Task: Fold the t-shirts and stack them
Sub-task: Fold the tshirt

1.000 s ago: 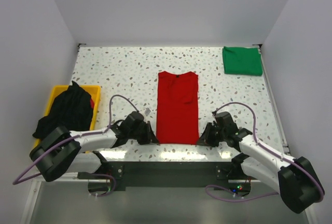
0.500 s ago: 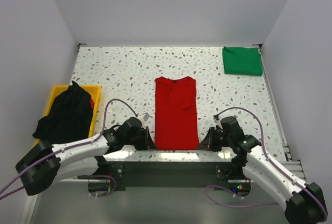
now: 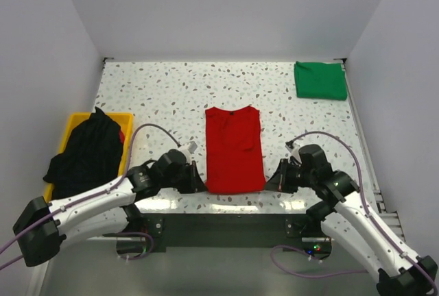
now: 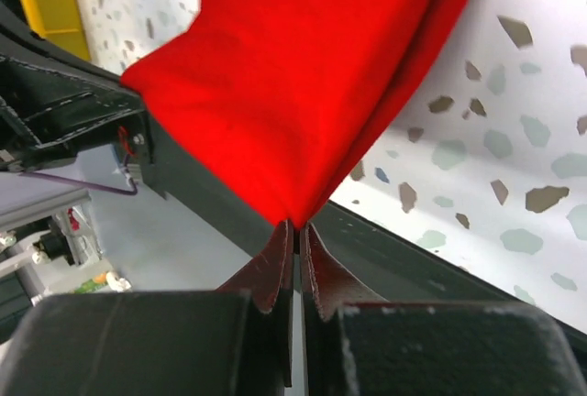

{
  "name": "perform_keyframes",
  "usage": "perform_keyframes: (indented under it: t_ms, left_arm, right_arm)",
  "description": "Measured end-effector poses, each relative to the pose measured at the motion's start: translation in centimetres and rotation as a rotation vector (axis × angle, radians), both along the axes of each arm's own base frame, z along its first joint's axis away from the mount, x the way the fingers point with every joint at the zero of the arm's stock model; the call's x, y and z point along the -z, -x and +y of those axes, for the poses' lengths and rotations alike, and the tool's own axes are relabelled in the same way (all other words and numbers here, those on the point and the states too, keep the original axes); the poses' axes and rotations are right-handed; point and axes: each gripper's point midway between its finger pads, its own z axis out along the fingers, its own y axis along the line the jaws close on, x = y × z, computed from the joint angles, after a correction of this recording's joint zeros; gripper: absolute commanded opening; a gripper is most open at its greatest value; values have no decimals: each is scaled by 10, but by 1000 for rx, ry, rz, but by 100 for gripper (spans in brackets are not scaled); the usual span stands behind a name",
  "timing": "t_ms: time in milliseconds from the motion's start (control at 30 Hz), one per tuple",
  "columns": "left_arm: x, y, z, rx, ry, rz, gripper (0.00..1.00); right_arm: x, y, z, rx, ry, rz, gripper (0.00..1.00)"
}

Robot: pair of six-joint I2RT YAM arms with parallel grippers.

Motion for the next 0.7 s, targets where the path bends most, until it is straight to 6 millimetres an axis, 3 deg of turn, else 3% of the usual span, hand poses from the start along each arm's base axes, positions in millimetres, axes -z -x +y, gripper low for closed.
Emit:
perform_keyframes:
  t_ms: [167,367,467,700]
  left_arm:
    - [-31,-21,-11,9,-16,-65,0]
    - [-53,-68,-10,-29,-36,-106,0]
    - [-61,-93,-8,-46,-54,-119,0]
    - [-98,-154,-24,-49,-48,-184,0]
  right_arm:
    - [-29,-19,5,-2,14,-53,0]
    - [-42,-48,13,4,57,-53,0]
    - [-54,-71,21,18,69,-78,0]
    - [-97,-137,30,91,41,-191,0]
